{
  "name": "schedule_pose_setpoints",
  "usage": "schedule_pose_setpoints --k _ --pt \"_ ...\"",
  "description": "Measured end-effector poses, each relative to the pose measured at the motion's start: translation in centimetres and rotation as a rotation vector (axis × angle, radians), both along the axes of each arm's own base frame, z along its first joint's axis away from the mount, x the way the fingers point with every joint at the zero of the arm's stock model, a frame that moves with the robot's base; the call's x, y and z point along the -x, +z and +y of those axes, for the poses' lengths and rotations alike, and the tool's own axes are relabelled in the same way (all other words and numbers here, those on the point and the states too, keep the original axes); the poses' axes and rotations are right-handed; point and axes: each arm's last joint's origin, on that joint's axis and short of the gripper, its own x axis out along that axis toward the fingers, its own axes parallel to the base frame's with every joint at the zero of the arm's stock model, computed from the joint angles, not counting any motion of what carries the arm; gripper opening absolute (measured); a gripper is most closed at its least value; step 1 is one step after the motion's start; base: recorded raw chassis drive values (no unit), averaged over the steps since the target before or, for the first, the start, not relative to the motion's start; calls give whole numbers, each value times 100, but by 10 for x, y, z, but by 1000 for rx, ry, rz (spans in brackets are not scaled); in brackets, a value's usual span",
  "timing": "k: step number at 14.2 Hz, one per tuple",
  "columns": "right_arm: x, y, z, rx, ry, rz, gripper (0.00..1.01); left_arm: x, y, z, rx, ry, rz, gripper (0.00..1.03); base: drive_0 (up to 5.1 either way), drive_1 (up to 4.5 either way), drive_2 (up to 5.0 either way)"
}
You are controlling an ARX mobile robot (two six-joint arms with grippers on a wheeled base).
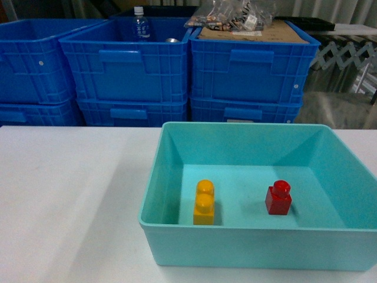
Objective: Pick red block from blue box to shelf
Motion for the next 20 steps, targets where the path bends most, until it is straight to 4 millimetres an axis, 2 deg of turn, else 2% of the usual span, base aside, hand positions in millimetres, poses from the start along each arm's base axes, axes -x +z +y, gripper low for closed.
schedule_pose_setpoints --k 3,5,8,12,16,20 --pt "-16 1 8 -25 15 44 98 0 0 0 0 0 0 98 0 0 0" --pt "-53 -1 24 -43 24 121 98 0 0 0 0 0 0 98 0 0 0" --pt "-116 -28 45 -39 -12 312 98 0 0 0 0 0 0 98 0 0 0" --pt "-169 -62 67 -11 -53 398 98 0 0 0 0 0 0 98 0 0 0" --pt "-199 -94 76 19 -98 448 98 0 0 0 0 0 0 98 0 0 0" --pt "-216 -107 81 27 -120 466 98 0 0 0 0 0 1 98 0 0 0"
